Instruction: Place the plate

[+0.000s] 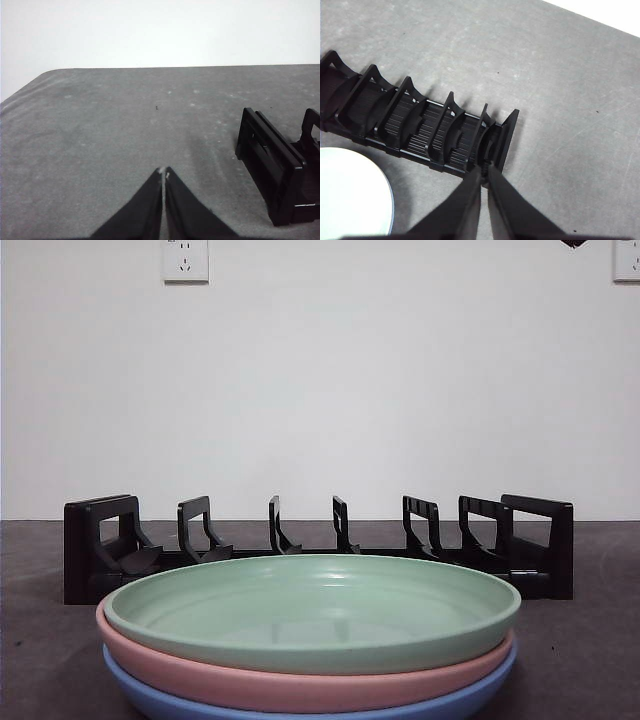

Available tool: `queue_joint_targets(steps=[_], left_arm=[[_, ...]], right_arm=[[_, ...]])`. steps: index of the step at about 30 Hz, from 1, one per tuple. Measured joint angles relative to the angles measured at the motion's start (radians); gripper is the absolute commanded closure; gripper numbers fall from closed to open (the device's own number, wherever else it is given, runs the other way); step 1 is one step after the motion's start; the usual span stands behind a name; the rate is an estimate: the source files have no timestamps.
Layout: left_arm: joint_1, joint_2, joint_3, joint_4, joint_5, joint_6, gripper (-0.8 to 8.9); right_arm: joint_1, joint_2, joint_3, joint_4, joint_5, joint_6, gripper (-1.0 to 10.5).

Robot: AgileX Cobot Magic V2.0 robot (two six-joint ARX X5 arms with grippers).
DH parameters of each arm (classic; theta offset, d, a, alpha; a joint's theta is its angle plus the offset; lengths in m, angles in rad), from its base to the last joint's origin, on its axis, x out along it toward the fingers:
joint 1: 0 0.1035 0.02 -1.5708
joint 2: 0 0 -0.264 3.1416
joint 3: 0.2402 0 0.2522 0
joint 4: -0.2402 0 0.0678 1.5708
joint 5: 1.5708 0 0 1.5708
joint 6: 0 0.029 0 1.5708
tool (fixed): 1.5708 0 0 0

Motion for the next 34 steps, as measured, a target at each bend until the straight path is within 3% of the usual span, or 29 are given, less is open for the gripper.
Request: queue_joint_targets(steps=[10,14,22,29,34], left_arm=[[0.000,0.000,0.000,0.000,0.000,-0.003,8.06],[0.000,0.000,0.000,0.000,0.000,-0.003,8.06],[0.000,0.000,0.000,0.000,0.000,-0.003,8.06],[0.000,0.000,0.000,0.000,0.000,-0.003,8.06],[0.000,0.000,0.000,0.000,0.000,-0.004,8.06]], right_arm=[[-0.034,-0.030,-0.042,0.143,0.022,-0.064,9.2],[-0.153,-0.182,-0.259,0.328,0.012,-0.090,9.2],[-0.390,-0.654,-0.810,0.597,-0.062,-0.081,9.2],[-0.486,-0.917,-1.065,0.657,-0.177,-0.081,9.2],[-0.517,-1.016,-1.162,0.718,-0.209,-0.081,9.2]])
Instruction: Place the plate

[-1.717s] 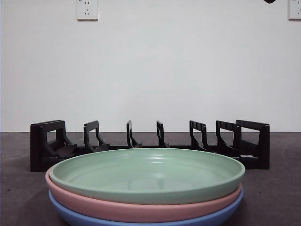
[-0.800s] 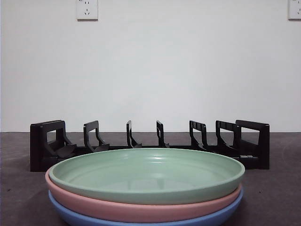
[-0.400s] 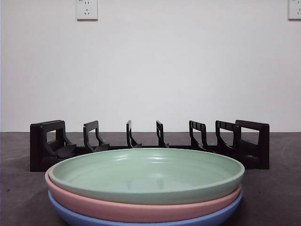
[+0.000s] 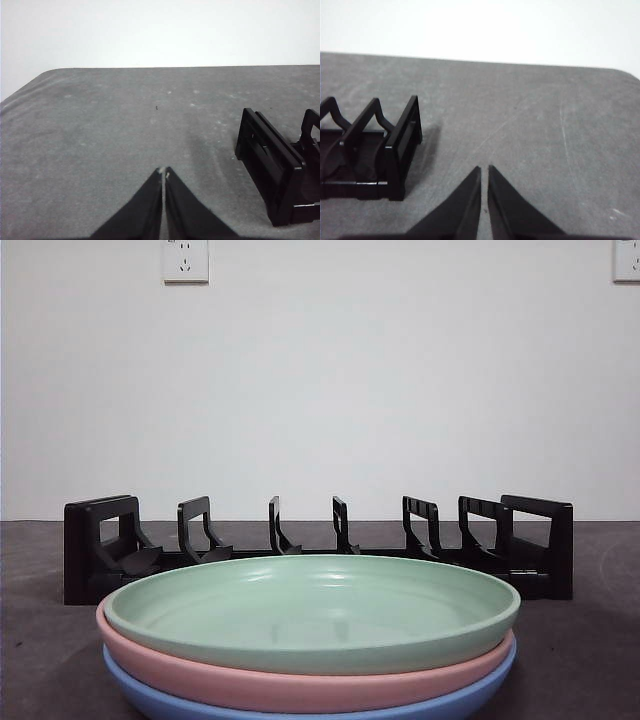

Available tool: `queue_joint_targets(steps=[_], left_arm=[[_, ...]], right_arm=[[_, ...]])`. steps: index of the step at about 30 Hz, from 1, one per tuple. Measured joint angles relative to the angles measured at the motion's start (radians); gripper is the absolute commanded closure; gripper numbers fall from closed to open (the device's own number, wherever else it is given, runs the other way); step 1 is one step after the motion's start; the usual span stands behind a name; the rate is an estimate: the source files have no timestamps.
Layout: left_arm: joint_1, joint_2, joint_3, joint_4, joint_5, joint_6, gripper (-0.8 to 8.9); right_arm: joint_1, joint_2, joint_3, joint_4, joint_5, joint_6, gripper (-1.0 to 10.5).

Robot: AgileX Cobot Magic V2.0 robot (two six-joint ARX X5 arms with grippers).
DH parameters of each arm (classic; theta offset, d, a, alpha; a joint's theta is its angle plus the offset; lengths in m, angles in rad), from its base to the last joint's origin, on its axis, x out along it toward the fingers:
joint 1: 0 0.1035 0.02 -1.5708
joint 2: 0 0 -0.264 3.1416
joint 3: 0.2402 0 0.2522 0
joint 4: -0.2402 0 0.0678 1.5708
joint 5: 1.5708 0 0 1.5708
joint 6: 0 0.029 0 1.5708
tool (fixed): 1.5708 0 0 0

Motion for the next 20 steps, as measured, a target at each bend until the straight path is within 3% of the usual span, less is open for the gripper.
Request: queue_joint_targets(steps=[20], left_arm=[[0.000,0.000,0.000,0.000,0.000,0.000,8.06]], right_arm=[[-0.009,0.005,-0.029,0.035,-0.007,0.018,9.2]])
